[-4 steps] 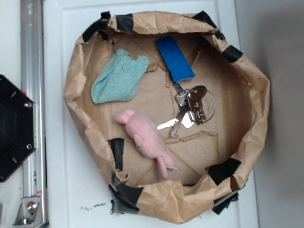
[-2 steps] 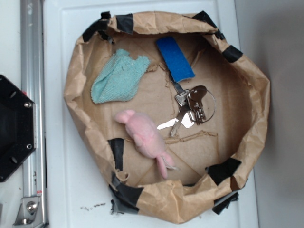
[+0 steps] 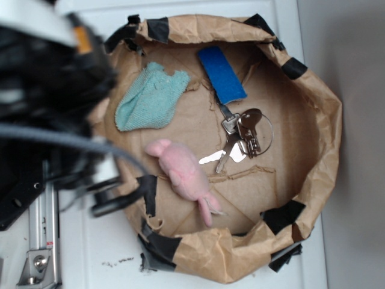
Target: Grab the blue cloth.
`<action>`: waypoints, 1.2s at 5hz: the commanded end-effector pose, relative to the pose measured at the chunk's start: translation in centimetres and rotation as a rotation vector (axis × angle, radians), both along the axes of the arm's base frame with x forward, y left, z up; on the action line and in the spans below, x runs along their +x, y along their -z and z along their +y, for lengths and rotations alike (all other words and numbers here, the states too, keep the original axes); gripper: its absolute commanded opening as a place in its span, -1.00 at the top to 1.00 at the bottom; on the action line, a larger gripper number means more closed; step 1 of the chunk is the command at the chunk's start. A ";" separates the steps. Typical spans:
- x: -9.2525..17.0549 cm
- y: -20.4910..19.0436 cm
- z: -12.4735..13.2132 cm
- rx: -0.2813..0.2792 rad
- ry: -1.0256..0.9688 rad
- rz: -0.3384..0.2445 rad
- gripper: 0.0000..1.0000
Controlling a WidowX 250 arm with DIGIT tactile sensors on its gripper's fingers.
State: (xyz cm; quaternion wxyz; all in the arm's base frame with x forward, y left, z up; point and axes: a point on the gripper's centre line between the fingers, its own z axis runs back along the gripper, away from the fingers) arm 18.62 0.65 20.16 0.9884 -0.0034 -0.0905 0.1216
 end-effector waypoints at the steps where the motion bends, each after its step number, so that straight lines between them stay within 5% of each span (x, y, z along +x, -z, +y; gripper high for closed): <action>1: 5.6 5.8 -0.2 0.017 -0.109 0.018 -1.00; 3: 5.5 11.2 1.6 0.083 -0.114 0.126 -1.00; 5: 3.8 14.2 5.0 0.082 -0.147 0.183 -1.00; 6: 4.9 16.5 4.5 0.073 -0.126 0.198 -1.00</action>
